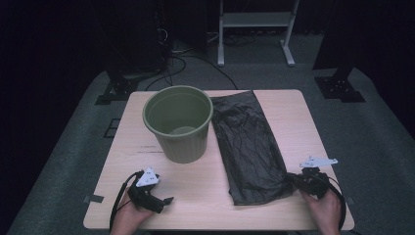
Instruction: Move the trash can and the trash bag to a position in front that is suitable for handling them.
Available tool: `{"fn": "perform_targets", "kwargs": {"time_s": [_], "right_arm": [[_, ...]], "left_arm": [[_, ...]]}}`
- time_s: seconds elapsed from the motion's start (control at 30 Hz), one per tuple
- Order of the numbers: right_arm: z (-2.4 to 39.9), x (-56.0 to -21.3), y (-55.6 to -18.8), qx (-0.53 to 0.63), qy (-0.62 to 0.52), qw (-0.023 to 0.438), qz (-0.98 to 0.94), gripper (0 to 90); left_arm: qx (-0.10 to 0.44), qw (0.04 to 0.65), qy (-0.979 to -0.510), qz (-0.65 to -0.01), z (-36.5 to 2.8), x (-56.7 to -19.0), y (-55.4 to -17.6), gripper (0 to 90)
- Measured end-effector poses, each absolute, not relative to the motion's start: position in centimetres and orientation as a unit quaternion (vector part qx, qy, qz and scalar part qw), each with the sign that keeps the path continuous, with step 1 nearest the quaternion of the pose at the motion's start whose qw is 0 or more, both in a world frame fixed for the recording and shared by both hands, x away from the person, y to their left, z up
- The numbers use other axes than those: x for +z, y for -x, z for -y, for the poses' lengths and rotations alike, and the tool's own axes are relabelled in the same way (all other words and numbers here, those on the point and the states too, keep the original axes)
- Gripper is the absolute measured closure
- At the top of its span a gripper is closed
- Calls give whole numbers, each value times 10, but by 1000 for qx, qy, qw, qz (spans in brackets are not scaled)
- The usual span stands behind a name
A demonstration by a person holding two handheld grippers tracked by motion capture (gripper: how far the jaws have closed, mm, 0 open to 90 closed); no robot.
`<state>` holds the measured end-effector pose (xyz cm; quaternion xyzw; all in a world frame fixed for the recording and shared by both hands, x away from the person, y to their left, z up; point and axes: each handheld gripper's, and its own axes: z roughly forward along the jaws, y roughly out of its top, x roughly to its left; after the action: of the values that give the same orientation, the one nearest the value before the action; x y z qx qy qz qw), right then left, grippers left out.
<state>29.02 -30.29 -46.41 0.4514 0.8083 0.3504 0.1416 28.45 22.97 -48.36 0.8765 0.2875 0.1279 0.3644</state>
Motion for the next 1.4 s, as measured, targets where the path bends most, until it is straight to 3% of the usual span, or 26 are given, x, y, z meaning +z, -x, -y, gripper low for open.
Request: {"fn": "perform_targets", "kwargs": {"time_s": [0.6, 0.73, 0.77, 1.1, 1.4], "right_arm": [[368, -463, -280, 342, -492, 163, -784, 836], [372, -457, -275, 349, -495, 177, -776, 680], [372, -457, -275, 349, -495, 177, -776, 680], [335, -438, -276, 368, -466, 210, -776, 182], [298, -440, -292, 375, -433, 197, -795, 67]], "left_arm": [[128, 364, -877, -287, -230, -484, -284, 0], [128, 364, -877, -287, -230, -484, -284, 0], [128, 364, -877, -287, -230, -484, -284, 0], [128, 364, -877, -287, -230, -484, -284, 0], [128, 364, -876, -288, -230, -484, -284, 0]]}}
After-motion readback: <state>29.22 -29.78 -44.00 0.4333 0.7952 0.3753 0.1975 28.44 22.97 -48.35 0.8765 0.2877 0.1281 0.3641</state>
